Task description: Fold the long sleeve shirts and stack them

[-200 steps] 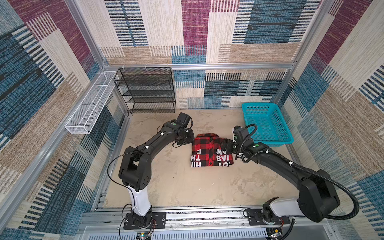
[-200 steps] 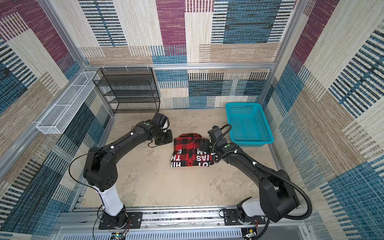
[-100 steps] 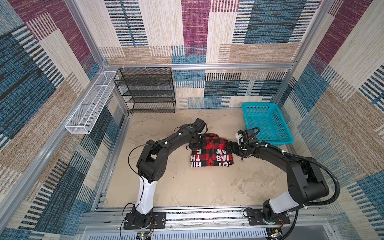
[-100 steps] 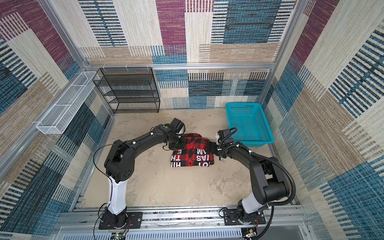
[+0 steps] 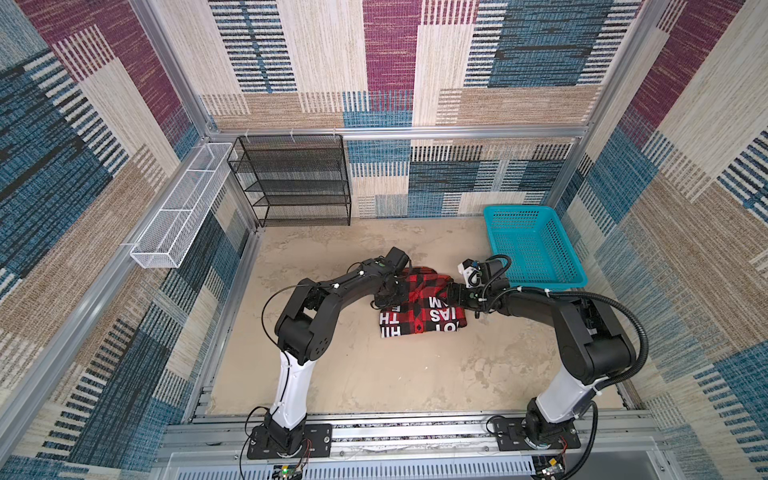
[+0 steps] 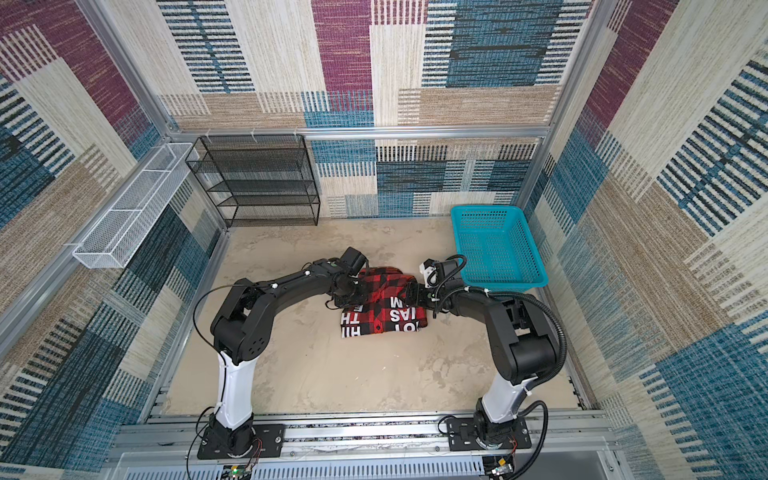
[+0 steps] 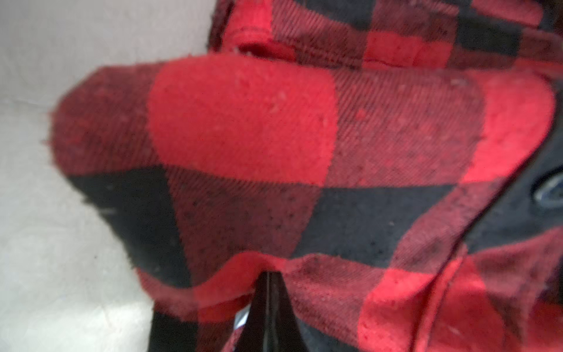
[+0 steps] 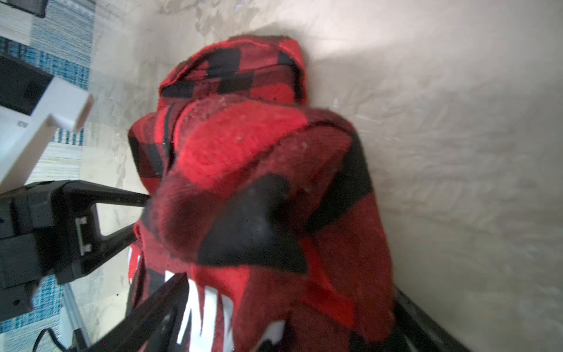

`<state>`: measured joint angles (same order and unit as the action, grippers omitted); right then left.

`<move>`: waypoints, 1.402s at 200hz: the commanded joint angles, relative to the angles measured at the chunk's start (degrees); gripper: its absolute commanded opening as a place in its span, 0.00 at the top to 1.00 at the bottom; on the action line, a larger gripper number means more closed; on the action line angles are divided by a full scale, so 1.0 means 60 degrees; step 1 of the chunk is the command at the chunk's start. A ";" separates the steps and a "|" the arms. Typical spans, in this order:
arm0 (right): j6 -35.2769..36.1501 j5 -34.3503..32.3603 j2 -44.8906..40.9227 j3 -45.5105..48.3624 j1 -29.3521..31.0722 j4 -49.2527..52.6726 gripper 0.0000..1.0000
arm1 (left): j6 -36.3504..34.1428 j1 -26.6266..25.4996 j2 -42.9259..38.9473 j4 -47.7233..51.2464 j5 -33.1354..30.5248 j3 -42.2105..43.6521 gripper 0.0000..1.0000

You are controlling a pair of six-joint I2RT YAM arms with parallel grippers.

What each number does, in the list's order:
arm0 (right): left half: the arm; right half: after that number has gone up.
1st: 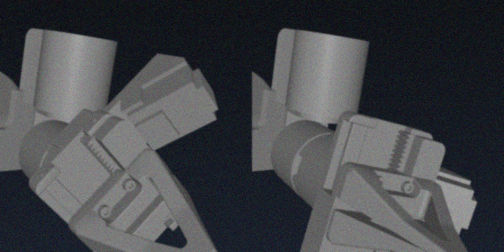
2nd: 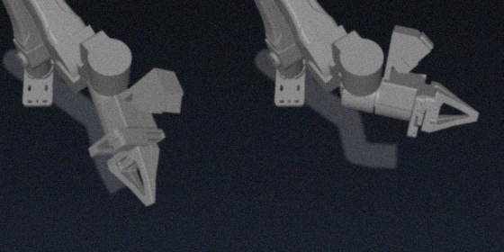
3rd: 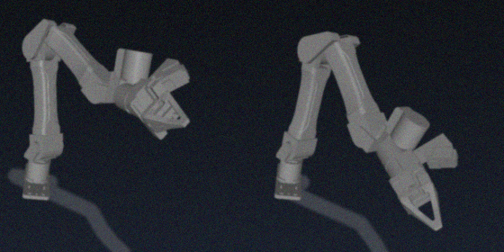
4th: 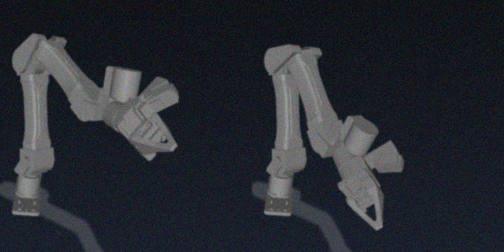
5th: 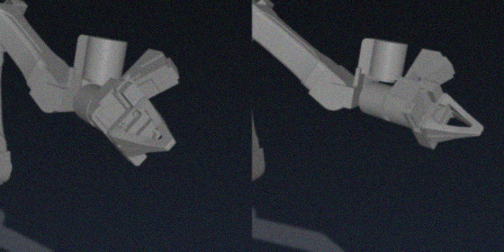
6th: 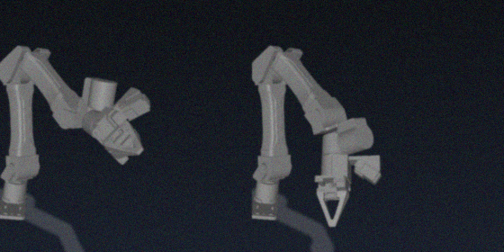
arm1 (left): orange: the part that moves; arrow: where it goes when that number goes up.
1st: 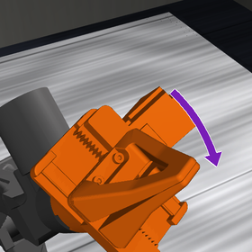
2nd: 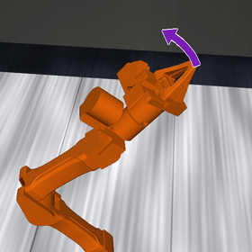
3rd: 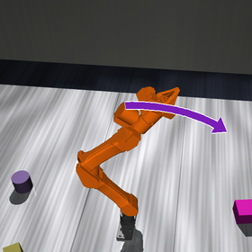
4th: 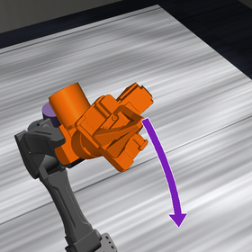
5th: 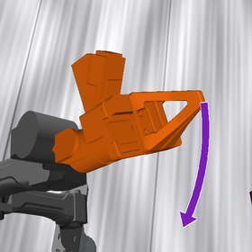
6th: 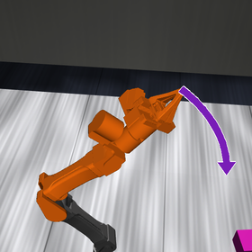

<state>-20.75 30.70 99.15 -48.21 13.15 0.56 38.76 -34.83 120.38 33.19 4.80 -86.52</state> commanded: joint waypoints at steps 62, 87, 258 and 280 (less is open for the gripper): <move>-0.0746 0.2724 0.0828 0.0268 0.0018 -0.1430 0.06 | 0.0057 0.0042 0.0489 0.0533 -0.1020 0.0226 1.00; -0.1031 0.3217 0.0875 0.0350 0.0021 -0.2081 0.08 | 0.0091 -0.0010 0.0525 0.0532 -0.1034 0.0209 1.00; -0.0538 0.1737 -0.0756 -0.0482 0.0550 0.0072 0.88 | 0.0108 0.0402 -0.1286 0.0996 -0.0446 -0.0322 0.71; -0.0326 0.0542 -0.1666 -0.0704 0.0737 0.1547 0.89 | -0.0122 0.0662 -0.2197 0.1289 -0.0366 -0.0522 0.65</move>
<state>-25.71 41.71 93.60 -50.98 16.51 -0.34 40.03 -31.90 112.07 36.95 1.74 -88.36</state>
